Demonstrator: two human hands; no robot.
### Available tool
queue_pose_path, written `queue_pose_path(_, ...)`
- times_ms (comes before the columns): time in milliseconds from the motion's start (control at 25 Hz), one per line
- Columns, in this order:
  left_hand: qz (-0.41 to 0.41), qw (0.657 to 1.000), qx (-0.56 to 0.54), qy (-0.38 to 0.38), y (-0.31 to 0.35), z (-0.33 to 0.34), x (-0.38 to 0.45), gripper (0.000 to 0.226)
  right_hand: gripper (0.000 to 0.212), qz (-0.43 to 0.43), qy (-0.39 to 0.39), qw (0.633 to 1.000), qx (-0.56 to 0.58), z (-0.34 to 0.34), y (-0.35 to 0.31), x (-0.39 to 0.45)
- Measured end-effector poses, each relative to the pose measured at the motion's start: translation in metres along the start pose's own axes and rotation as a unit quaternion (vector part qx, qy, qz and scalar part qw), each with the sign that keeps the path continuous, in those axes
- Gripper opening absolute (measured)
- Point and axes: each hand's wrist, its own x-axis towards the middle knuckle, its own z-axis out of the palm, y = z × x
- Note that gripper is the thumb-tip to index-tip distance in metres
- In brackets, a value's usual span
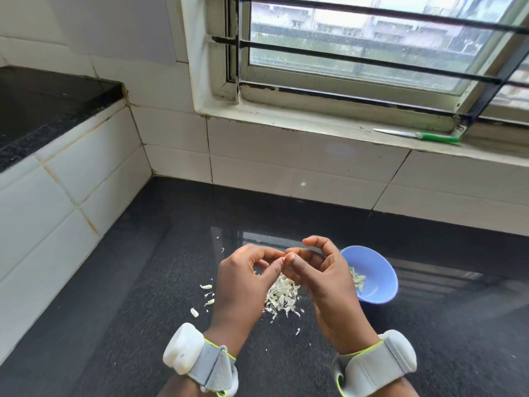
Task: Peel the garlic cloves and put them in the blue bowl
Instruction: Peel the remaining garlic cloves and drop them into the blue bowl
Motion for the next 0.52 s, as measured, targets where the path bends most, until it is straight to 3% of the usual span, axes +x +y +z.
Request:
queue_pose_path(200,0.014,0.999,0.031,0.007,-0.0030,0.0023,-0.0006,0.000,0.031,-0.069,-0.010,0.991,-0.113,-0.0024,0.0007,0.0021)
queue_pose_path(520,-0.006,1.000,0.006,-0.006,-0.0077,0.0031,-0.0005,0.003,0.031,-0.062,-0.019,0.992,-0.107,-0.0041,0.0031,0.0007)
